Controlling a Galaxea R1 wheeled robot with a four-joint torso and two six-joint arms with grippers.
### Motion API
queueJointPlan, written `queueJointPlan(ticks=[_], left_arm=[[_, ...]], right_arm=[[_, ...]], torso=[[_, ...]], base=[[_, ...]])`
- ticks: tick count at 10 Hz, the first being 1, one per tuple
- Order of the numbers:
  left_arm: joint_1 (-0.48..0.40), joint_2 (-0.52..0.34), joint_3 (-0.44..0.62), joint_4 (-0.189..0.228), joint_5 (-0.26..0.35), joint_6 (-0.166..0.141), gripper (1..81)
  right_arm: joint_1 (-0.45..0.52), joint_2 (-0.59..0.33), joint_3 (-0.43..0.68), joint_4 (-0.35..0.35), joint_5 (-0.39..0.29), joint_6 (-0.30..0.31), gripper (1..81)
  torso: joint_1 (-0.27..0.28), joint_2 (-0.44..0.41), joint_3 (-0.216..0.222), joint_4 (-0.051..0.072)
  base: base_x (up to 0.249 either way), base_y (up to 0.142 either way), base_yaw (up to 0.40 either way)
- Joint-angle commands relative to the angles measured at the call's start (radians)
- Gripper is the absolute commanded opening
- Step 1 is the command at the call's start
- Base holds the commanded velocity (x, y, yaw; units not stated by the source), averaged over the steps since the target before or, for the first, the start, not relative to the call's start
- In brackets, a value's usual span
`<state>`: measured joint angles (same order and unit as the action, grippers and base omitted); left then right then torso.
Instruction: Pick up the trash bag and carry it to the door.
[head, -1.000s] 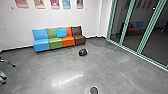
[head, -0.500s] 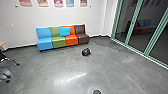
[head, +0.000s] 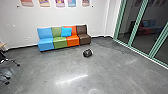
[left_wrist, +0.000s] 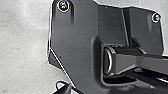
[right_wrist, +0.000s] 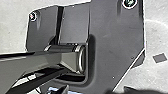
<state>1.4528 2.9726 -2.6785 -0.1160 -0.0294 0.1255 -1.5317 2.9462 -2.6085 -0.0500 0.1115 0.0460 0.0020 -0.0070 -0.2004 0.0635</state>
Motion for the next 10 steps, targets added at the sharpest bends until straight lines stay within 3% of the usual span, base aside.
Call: queueJointPlan(ticks=[1,2,3,4,5,10], left_arm=[[-0.033,-0.004,0.0,-0.007,0.065,-0.001,81.1],[-0.033,-0.004,0.0,-0.007,0.063,-0.001,81.1],[-0.033,-0.006,0.0,-0.007,0.065,-0.001,81.1],[-0.033,-0.006,0.0,-0.007,0.065,-0.001,81.1],[-0.033,-0.006,0.0,-0.007,0.063,-0.001,81.1],[-0.033,-0.006,0.0,-0.007,0.063,-0.001,81.1]], right_arm=[[0.02,-0.002,0.004,-0.008,-0.062,-0.008,81.1],[0.02,-0.002,0.002,-0.008,-0.061,-0.008,81.1],[0.02,-0.002,0.002,-0.008,-0.061,-0.008,81.1],[0.02,-0.002,0.002,-0.008,-0.061,-0.008,81.1],[0.02,-0.002,0.004,-0.008,-0.061,-0.008,81.1],[0.02,0.0,0.004,-0.008,-0.061,-0.008,81.1]], torso=[[0.0,0.0,0.0,-0.095],[0.0,0.0,0.0,-0.111],[0.0,0.0,0.0,-0.051],[0.0,0.0,0.0,-0.08],[0.0,0.0,0.0,-0.098],[0.0,0.0,0.0,-0.1]], base=[[0.191,0.0,0.0],[0.191,0.0,0.0],[0.191,0.0,0.0],[0.191,0.0,0.0],[0.191,0.0,0.0],[0.191,0.0,0.0]])
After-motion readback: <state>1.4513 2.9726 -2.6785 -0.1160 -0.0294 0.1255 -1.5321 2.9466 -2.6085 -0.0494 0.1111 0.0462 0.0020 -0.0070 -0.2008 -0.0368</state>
